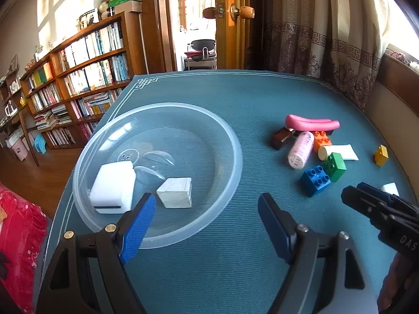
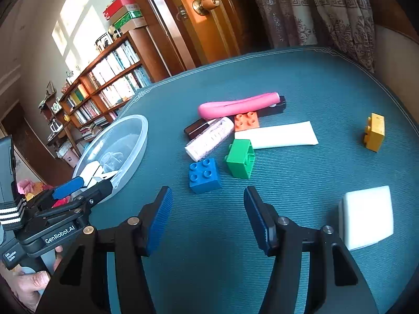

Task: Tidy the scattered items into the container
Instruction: 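Grasp the blue Duplo brick with the left tool while the right tool grasps a white sponge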

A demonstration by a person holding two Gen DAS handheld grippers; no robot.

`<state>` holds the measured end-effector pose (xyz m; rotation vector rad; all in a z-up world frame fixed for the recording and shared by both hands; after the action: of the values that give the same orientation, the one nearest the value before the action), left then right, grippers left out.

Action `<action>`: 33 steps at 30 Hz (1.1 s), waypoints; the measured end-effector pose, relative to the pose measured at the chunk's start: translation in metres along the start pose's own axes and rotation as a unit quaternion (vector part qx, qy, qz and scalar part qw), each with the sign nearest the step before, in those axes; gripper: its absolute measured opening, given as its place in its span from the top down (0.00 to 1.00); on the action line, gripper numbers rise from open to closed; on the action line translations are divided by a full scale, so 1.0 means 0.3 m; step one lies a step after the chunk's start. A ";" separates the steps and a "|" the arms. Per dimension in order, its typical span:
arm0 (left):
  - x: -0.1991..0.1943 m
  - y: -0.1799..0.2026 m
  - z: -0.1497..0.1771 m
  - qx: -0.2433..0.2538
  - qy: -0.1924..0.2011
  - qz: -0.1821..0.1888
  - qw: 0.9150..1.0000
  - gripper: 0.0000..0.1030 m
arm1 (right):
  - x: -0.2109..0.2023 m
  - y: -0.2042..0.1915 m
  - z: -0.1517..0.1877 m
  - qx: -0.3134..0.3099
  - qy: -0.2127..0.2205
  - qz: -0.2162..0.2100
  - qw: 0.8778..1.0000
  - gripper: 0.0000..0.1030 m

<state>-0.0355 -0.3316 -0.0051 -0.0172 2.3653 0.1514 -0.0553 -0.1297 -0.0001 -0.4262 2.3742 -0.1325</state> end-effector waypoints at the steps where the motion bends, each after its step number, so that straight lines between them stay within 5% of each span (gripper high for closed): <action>1: 0.002 0.016 0.003 0.004 -0.003 0.004 1.000 0.19 | -0.015 0.015 0.002 0.003 0.003 0.004 1.000 0.41; 21: 0.078 0.290 0.055 0.039 -0.044 0.053 0.997 0.19 | -0.217 0.318 0.075 0.031 0.033 0.127 0.991 0.41; 33: 0.145 0.343 0.039 0.032 -0.064 0.060 0.996 0.19 | -0.186 0.367 0.112 0.040 0.008 0.124 0.991 0.36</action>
<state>-0.0644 -0.2267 -0.0330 0.1621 2.2428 0.1305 -0.0235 -0.0064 -0.0129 -0.0898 2.4049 -0.1160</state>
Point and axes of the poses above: each gripper's, at about its wrist camera, not at the fingertips, and x roughly the way its jaws point, y to its right, z to its underside, the point moved 6 cm from there along x, roughly the way its jaws point, and after that the axes turned 11 degrees about -x, right-handed, at the moved point
